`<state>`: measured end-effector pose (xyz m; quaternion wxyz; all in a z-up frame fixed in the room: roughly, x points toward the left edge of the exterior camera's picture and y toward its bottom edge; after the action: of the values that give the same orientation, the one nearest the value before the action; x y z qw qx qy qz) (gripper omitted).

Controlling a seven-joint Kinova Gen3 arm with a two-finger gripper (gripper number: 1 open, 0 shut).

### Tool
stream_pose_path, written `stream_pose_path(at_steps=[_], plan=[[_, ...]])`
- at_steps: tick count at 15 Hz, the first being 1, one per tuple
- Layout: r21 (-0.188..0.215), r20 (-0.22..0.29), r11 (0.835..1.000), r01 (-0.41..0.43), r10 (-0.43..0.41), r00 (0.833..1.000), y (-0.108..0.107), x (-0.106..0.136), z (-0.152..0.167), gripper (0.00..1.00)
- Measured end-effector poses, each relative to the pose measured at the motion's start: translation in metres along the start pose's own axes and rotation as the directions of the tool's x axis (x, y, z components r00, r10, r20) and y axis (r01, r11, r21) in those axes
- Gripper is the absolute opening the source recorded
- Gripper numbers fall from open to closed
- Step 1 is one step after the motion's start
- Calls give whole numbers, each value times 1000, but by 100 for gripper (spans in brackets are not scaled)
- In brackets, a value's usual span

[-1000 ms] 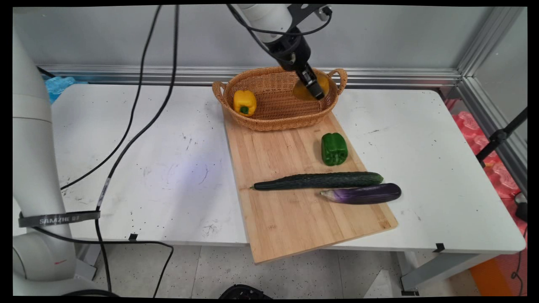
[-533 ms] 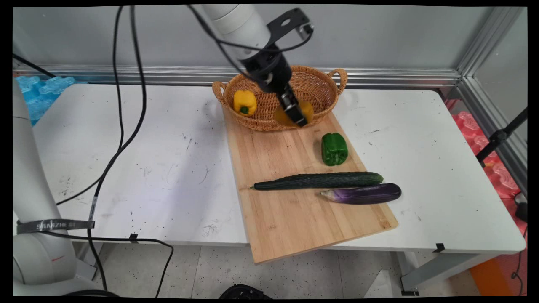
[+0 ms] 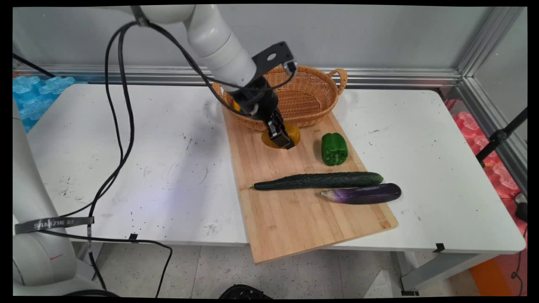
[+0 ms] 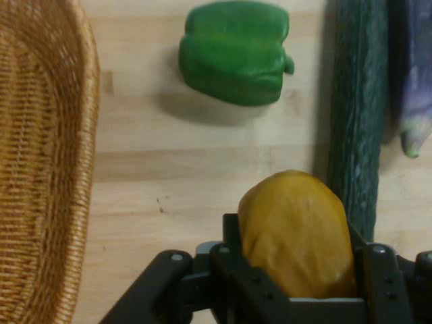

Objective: Place the picked object on the cutting board

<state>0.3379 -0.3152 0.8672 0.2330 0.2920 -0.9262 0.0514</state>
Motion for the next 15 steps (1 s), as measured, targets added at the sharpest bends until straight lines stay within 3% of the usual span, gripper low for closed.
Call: stream_pose_path(at_steps=[8,15], plan=[[37,-9,999,-4,4,1000,-9,-21,34,0],[40,-30,999,10,-9,1000,-14,-28,56,0]])
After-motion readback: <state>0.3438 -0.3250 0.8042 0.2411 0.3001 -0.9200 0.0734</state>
